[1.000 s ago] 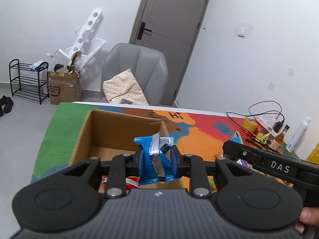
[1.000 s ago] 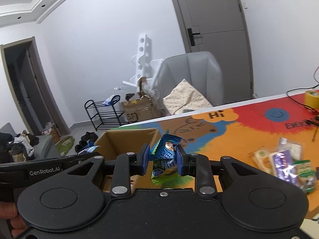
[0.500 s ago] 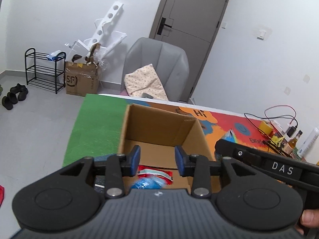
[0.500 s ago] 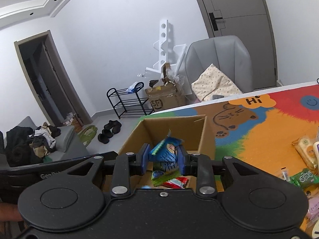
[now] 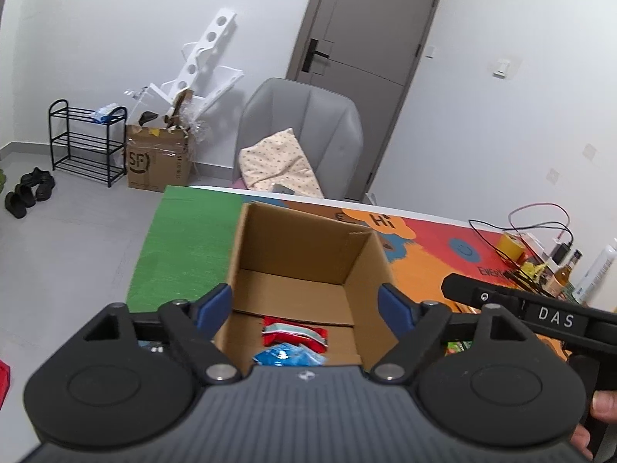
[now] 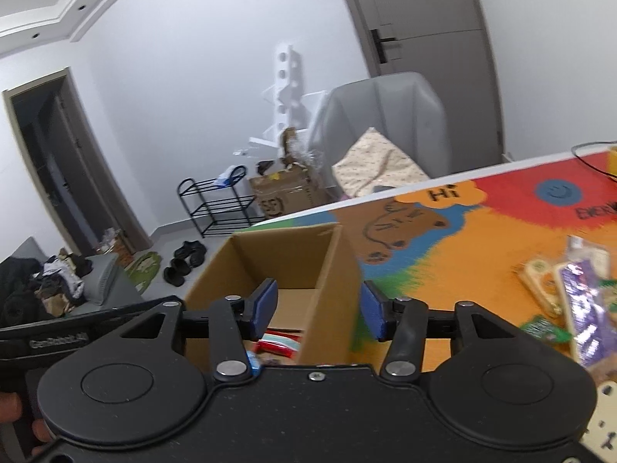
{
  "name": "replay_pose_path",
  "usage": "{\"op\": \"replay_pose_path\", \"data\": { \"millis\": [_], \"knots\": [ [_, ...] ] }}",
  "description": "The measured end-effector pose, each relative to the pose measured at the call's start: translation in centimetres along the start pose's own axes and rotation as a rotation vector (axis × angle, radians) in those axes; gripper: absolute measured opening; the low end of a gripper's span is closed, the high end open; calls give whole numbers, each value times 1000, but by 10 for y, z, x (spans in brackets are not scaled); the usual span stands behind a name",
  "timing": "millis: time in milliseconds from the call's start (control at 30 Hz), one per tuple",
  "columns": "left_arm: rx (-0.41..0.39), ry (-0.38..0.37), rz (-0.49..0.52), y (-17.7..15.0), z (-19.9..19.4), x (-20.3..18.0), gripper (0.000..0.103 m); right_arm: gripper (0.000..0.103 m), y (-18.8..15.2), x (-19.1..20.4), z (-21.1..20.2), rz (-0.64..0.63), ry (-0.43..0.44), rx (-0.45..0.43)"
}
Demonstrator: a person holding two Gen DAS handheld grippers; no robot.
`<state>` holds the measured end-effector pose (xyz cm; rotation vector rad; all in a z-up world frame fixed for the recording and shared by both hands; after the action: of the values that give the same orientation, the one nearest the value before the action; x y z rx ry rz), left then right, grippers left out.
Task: Organize snacks
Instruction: 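Move both grippers back over the snack pile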
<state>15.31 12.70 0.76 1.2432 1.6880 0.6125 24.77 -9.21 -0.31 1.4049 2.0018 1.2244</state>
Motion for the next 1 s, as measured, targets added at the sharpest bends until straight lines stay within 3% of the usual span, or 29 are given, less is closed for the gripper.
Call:
{"op": "replay_pose_path", "data": {
  "millis": [233, 533, 667, 1000],
  "knots": [
    [30, -36, 21, -6, 13, -18, 88, 59, -9, -30, -8, 31, -60, 9],
    [73, -80, 41, -18, 31, -48, 91, 80, -17, -67, -24, 62, -99, 7],
    [97, -120, 54, -24, 37, -63, 92, 95, -19, -82, -28, 70, -145, -8],
    [114, -161, 71, -30, 48, -91, 95, 103, -25, -117, -39, 96, -196, -46]
  ]
}}
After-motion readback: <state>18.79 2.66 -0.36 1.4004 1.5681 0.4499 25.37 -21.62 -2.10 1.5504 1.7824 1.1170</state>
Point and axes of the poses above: each gripper's, at about its wrist camera, not at the fingertips, and z roughly the way its jaws point, x to its left, y to its top, the point moved 2 cm from there along z, roughly the way its jaws point, and after that the axes turned 14 degrees about -y, right-handed, at the moved point
